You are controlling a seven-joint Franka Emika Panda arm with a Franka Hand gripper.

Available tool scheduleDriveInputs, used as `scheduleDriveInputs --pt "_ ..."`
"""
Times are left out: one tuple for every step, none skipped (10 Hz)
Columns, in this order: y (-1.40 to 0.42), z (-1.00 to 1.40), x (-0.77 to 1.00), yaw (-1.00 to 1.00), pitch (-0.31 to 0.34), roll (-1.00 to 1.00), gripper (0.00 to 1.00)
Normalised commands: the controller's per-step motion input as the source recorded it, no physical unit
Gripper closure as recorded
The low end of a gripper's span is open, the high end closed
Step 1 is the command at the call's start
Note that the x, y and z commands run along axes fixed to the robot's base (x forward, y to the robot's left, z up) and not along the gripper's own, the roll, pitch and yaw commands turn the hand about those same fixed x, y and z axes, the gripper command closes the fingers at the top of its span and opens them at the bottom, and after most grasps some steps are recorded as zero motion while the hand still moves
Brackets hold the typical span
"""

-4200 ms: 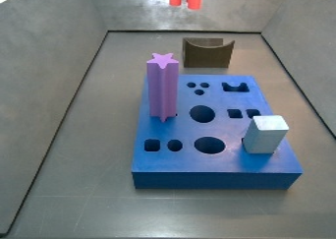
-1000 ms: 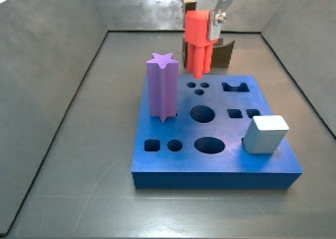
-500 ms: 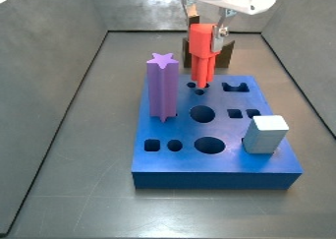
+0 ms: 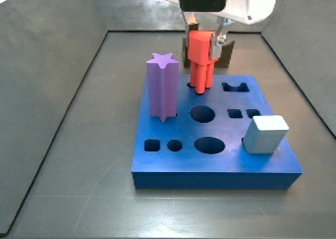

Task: Pick up the 3 prong object. Move up. Place the 3 prong object on the fixture. Regrasp the 3 prong object. Move to above the board. Insert the 3 prong object.
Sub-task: Insert the 3 prong object.

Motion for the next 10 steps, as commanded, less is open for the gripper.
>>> scheduleDriveInputs --pt "0.16 -0.37 0.00 0.00 0.000 0.08 1.00" --pt "0.00 -0.08 0.00 0.00 0.000 0.02 1.00" --pt "0.00 -0.14 0.00 0.00 0.000 0.01 1.00" --pt "0.07 -0.34 0.01 0.01 0.000 0.13 1.00" --pt "0.00 -0.31 0.00 0.01 0.000 0.12 1.00" --pt "-0.01 -0.17 0.00 0.16 0.000 0.15 1.00" --pt "-0.01 -0.17 0.00 0.22 0.000 0.06 1.00" --pt "0.00 -0.17 0.00 0.28 0.000 0.07 1.00" --pt "-0.01 -0.02 0.00 0.20 0.000 0.00 1.00" --pt "0.00 0.00 0.00 0.00 -0.004 0.00 1.00"
